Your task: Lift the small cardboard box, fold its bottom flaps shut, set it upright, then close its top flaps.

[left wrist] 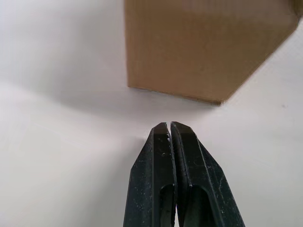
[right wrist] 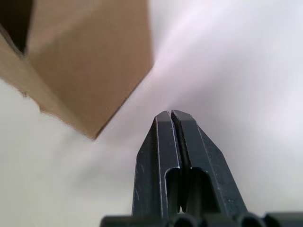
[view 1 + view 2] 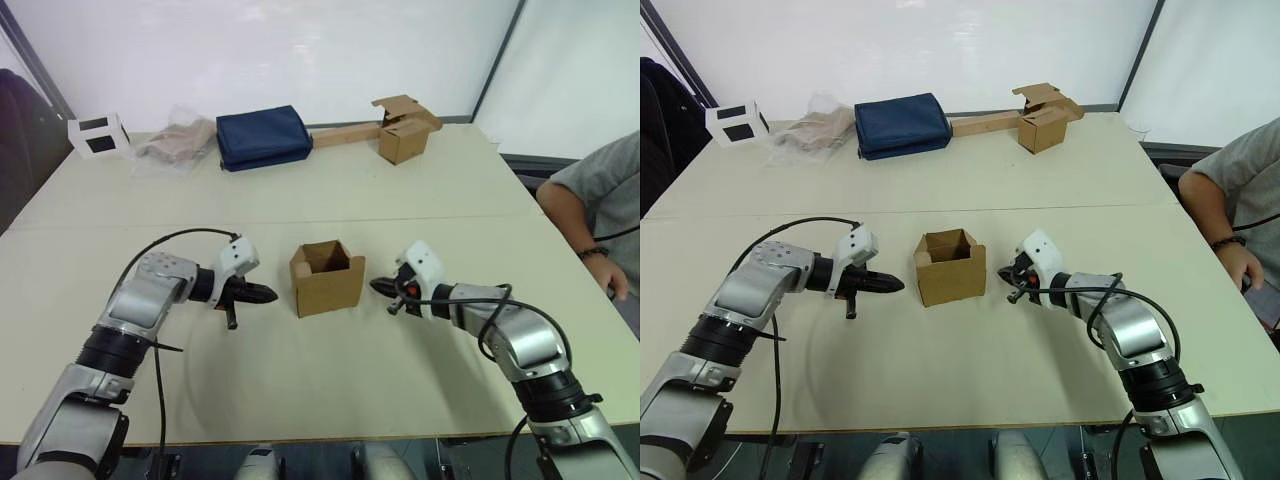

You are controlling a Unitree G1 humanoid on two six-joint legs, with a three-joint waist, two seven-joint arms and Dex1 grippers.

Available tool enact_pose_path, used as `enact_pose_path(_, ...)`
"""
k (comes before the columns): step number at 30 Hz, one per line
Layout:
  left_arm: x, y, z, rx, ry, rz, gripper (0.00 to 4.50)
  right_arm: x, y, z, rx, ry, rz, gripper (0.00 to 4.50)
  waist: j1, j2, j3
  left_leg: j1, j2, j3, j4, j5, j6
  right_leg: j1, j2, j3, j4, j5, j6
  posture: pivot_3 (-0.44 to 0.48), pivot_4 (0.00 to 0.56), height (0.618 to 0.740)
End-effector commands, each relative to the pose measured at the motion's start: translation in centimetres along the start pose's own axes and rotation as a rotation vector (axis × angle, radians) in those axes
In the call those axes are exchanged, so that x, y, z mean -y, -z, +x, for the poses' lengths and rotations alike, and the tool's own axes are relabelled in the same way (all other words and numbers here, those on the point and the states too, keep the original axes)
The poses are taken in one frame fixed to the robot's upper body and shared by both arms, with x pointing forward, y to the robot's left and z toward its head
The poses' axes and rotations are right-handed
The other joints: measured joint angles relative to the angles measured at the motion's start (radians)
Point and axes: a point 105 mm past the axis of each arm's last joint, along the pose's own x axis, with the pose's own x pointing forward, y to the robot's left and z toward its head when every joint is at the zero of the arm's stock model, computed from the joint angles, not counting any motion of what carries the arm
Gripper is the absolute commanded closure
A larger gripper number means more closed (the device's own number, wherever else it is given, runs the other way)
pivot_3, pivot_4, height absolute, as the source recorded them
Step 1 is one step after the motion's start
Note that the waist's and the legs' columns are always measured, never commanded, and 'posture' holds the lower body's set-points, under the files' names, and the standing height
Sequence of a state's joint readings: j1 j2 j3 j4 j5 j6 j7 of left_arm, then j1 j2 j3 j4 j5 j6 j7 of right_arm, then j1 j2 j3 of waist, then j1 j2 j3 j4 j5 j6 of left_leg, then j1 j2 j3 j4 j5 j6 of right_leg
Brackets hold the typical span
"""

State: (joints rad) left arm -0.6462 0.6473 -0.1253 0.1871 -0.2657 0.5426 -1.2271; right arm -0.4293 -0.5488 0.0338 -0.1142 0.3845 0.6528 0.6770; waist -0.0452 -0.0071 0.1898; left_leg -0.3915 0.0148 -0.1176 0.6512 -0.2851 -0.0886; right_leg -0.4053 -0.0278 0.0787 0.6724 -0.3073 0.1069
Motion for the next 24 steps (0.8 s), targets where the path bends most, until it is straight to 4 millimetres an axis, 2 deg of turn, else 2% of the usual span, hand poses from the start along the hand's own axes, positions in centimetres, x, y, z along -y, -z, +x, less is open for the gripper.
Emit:
enact_pose_path(1, 0.0, -5.5, -1.4, 0.239, -0.018, 0.034, 4.44, -1.6, -5.1, -1.0, 0.234, -0.133, 0.032, 4.50, 0.000, 0.000, 0.000, 0.000, 0.000, 0.000, 0.000, 0.000, 0.000, 0.000, 0.000, 0.000, 0.000, 0.000, 0.000, 0.000, 0.150, 0.740)
enact_pose_path(8, 1.7, -5.0, -0.4, 0.225, 0.052, 0.008, 4.44, -2.0, -6.0, 0.8, 0.270, -0.239, 0.039, 4.50, -0.011, 0.000, 0.000, 0.001, 0.000, 0.000, -0.001, 0.000, 0.000, 0.001, 0.000, 0.000, 0.000, 0.000, 0.000, 0.000, 0.150, 0.740)
enact_pose_path(12, 1.6, -3.0, 1.3, 0.154, 0.024, 0.029, 4.44, -2.2, -5.0, 3.0, 0.212, -0.331, 0.046, 4.50, -0.017, 0.000, 0.000, 0.001, 0.000, 0.000, 0.000, 0.000, 0.000, 0.001, 0.000, 0.000, 0.000, 0.000, 0.000, 0.000, 0.150, 0.740)
enact_pose_path(15, 1.2, -1.8, 2.1, 0.129, -0.005, 0.022, 4.44, -2.2, -3.2, 4.4, 0.127, -0.380, 0.030, 4.50, -0.020, 0.000, 0.000, 0.001, 0.000, 0.000, 0.000, 0.000, 0.000, 0.001, 0.000, 0.000, 0.000, 0.000, 0.000, 0.000, 0.150, 0.740)
enact_pose_path(21, 0.3, -1.8, 2.8, 0.123, -0.062, 0.038, 4.44, -2.2, 1.0, 5.3, -0.099, -0.440, -0.187, 4.50, -0.024, 0.002, -0.004, 0.006, 0.000, 0.000, 0.000, 0.000, 0.000, 0.005, 0.000, 0.000, 0.000, 0.000, 0.000, 0.000, 0.150, 0.740)
enact_pose_path(24, 0.2, -2.3, 2.5, 0.145, -0.071, 0.042, 4.44, -2.2, -0.2, 5.3, -0.036, -0.450, -0.136, 4.50, -0.024, 0.002, -0.004, 0.017, 0.000, 0.000, -0.003, 0.000, 0.000, 0.015, 0.000, 0.000, -0.002, 0.000, 0.000, 0.000, 0.150, 0.740)
